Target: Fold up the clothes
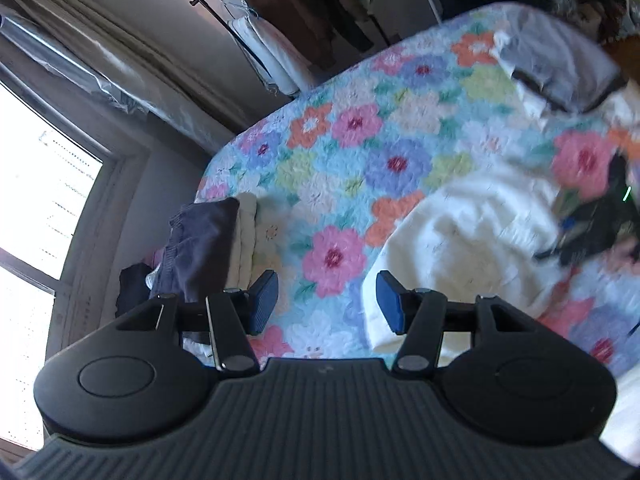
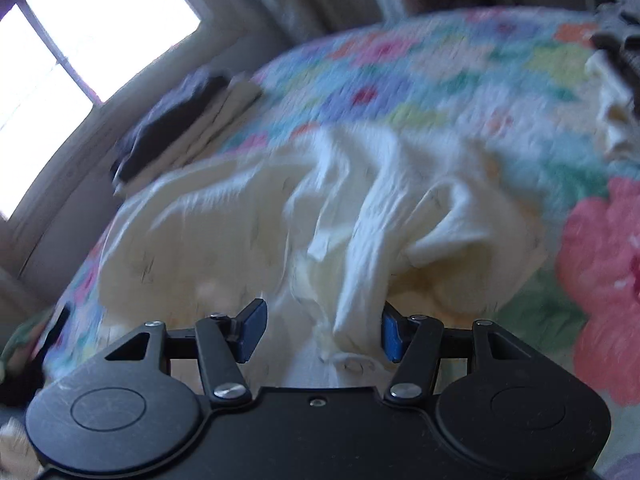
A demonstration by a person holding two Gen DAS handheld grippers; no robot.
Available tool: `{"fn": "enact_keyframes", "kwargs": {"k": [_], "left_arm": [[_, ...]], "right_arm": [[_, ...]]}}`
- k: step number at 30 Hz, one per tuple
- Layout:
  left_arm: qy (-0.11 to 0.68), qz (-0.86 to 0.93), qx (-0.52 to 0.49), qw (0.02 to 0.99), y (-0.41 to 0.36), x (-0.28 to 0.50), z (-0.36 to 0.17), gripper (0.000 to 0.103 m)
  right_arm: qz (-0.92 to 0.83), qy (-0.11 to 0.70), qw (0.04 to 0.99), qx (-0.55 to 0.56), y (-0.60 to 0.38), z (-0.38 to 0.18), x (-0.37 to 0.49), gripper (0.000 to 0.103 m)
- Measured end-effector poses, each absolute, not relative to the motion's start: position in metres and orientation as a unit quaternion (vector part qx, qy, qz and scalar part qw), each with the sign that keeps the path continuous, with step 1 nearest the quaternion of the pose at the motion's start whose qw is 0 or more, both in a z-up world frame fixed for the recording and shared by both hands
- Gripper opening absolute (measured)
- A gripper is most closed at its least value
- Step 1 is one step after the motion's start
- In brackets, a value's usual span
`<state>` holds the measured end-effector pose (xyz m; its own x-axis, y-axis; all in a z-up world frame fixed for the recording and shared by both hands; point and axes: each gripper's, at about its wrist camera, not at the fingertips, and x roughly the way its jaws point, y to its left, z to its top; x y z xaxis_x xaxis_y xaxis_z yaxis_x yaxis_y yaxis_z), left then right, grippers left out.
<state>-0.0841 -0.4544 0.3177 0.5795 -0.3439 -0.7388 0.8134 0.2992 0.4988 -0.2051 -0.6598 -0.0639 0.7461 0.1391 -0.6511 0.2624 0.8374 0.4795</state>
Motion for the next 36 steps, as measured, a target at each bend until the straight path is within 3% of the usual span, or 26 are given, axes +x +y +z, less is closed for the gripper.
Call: {"fn": "enact_keyframes", "kwargs": {"k": [5,15,24,30,32,36], "left_arm": [[0.222,-0.427,0.485,0.73,-0.51,-0.146,0.34,0.055],[0.202,-0.458,0.531,0.684,-0.568,-0.236,0.26,0.055],[0.254,-0.444,0.331,0.793,-0.524,-0.184,0.167,0.054],[0.244,-0.308,0.243,0.887,-0.473,-0.13,0.086,0.057],[0.283,-0.262,0.212,0.898,-0.447,-0.11,0.057,0.064],[0.382,-0.24,0.107,0.886,-0.379,-0.088,-0.002,0.065]], "right_arm": [[-0.016,0.354,0.884,0.304,-0.672,-0.067,-0.216,0.063],[-0.015,0.35,0.896,0.273,-0.671,-0.05,-0.225,0.063],[-0.017,0.353,0.906,0.233,-0.66,-0.027,-0.225,0.064],[-0.062,0.373,0.895,0.235,-0.651,-0.022,-0.223,0.069],[-0.076,0.394,0.886,0.234,-0.643,-0.027,-0.222,0.07],[-0.11,0.449,0.862,0.209,-0.631,-0.043,-0.22,0.07]]}}
